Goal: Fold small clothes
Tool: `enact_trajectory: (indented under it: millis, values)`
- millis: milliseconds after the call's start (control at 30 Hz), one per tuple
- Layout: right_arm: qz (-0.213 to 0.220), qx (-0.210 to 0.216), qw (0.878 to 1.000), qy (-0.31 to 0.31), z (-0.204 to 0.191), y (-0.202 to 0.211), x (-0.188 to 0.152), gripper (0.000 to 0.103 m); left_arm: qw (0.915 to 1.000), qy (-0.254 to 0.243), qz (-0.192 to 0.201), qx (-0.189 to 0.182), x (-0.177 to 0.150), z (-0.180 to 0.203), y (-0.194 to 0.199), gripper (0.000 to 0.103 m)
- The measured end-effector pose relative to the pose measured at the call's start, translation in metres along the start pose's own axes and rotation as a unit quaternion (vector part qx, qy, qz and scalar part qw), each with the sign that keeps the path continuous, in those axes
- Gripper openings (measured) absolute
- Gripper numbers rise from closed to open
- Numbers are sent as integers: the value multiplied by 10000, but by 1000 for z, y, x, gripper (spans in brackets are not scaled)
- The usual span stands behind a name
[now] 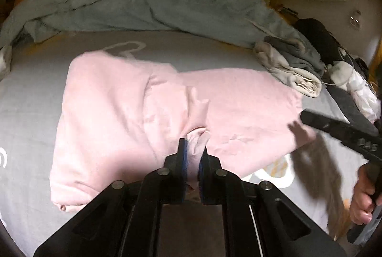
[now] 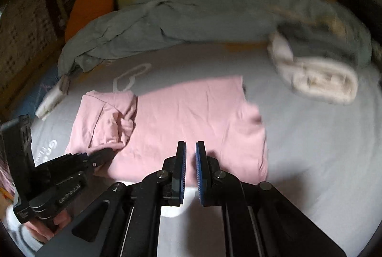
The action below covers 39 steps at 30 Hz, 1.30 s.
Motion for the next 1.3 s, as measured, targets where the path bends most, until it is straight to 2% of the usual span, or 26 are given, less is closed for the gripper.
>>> enact_trajectory:
  millis: [33,100,133,167,233,267,400,467,533,600,667,767,867,933,1033,1100,1233,1300]
  values:
    - [-44,75,10000,-30,0,-2,-1,8,9998,-51,42,-181,-3,0,10,12]
    - [204,73,9995,228,-11,6,1,8,9980,-127,-10,-619,-5,-2,27,32]
    - [337,76,9987,371,-18,11,0,8,9967,-144,-55,-802,-8,-4,34,38]
    - [525,130,9968,590,-27,19,-1,8,9968,-196,-32,-768,-12,-8,43,48]
    - [684,343,9943,740,-40,27,-4,8,9989,-322,163,-300,-20,-17,57,46]
    - [698,428,9938,747,-44,27,-4,8,9991,-313,206,-214,-21,-19,58,46]
    - [520,690,9923,892,-68,6,-2,8,9991,149,350,167,-19,-54,62,46]
    - [352,956,9904,934,-79,-7,-4,8,9980,392,348,364,-17,-71,56,46]
    - [182,1239,9872,989,-91,-21,-8,8,9968,593,252,478,-18,-87,48,46]
    - [-29,1416,9846,1025,-100,-36,-14,8,9953,630,-149,720,-24,-98,31,48]
    - [-321,1201,9866,1054,-102,-56,-23,8,9952,738,-172,620,-31,-105,29,48]
    - [-480,644,9916,1010,-89,-74,-32,8,9952,677,-173,683,-33,-104,31,49]
    - [-471,729,9946,576,-69,-71,-30,7,9950,608,-79,784,-38,-102,36,49]
    - [-420,627,9956,561,-62,-65,-32,7,9955,608,31,727,-39,-99,38,51]
    - [-379,567,9964,510,-54,-56,-37,8,9950,783,107,614,-40,-105,40,60]
    - [-344,533,9969,460,-51,-52,-40,8,9941,813,55,718,-40,-106,37,61]
    - [-256,361,9972,601,-53,-55,-43,8,9935,346,69,1085,-40,-87,35,68]
    - [-244,327,9964,740,-57,-52,-39,13,9924,249,125,1197,-40,-82,36,71]
Point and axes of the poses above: each gripper's, at about its wrist camera, not at the fingertips, and y roughly against the way its jaws point, z to its right, x to its top, the point moved 1 cm from there along -y, roughly the way its jaws point, and after that the axes turned 7 degrees about x, right-handed, at the moved point
